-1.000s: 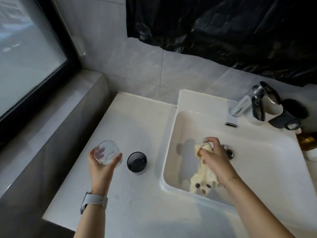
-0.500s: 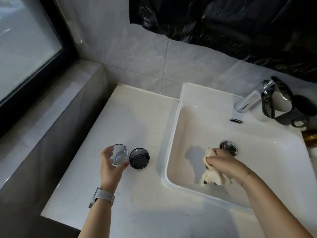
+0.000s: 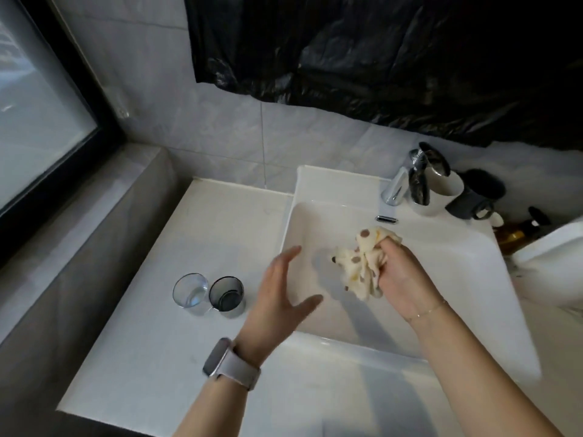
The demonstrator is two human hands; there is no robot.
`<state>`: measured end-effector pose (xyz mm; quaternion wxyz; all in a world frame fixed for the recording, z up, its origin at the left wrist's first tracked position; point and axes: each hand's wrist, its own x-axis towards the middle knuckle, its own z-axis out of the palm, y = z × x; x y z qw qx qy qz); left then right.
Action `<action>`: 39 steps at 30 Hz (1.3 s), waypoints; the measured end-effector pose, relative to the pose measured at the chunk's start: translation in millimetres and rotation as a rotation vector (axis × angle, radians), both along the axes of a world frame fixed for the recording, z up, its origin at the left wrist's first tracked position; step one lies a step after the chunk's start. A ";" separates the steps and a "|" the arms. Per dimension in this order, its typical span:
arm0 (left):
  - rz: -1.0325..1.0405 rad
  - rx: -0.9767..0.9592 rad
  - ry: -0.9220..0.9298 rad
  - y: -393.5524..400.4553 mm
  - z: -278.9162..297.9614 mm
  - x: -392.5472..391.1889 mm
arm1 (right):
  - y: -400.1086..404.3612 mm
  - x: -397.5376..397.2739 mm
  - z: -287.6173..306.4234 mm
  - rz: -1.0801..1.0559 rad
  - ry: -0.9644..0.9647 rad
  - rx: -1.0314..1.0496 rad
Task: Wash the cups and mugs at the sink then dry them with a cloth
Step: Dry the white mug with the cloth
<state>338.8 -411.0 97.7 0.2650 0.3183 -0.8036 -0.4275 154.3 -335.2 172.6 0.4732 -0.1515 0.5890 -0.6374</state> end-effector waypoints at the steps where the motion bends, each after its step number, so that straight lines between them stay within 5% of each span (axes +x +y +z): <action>1: -0.079 0.077 0.008 12.3 6.5 -23.9 | 4.7 -3.1 1.9 -0.018 0.045 0.005; 8: -0.178 0.231 -0.010 53.2 12.6 -117.0 | 59.5 -35.9 29.9 -0.091 0.485 -0.006; 12: -0.284 0.282 -0.018 58.3 19.6 -126.7 | 94.1 -92.9 26.2 -0.154 0.783 0.203; 16: -0.292 0.578 0.167 66.7 49.2 -145.1 | 118.0 -125.3 14.8 -0.074 0.438 0.136; 22: -0.184 0.644 0.268 85.9 61.1 -183.9 | 140.8 -119.5 -35.7 0.190 -0.071 -0.086; 25: -0.196 0.579 0.275 97.0 50.4 -196.4 | 133.7 -105.2 -50.9 0.099 -0.613 -0.215; 27: -0.164 0.381 0.153 106.7 44.1 -201.1 | 122.8 -97.9 -46.3 0.071 -0.785 -0.359; 32: -0.121 -0.103 -0.011 100.8 27.7 -190.5 | 96.6 -111.0 -38.3 -0.339 -0.506 -0.274; 39: 0.126 0.402 0.265 101.4 18.1 -179.2 | 73.3 -119.6 -20.5 -0.361 -0.423 -0.335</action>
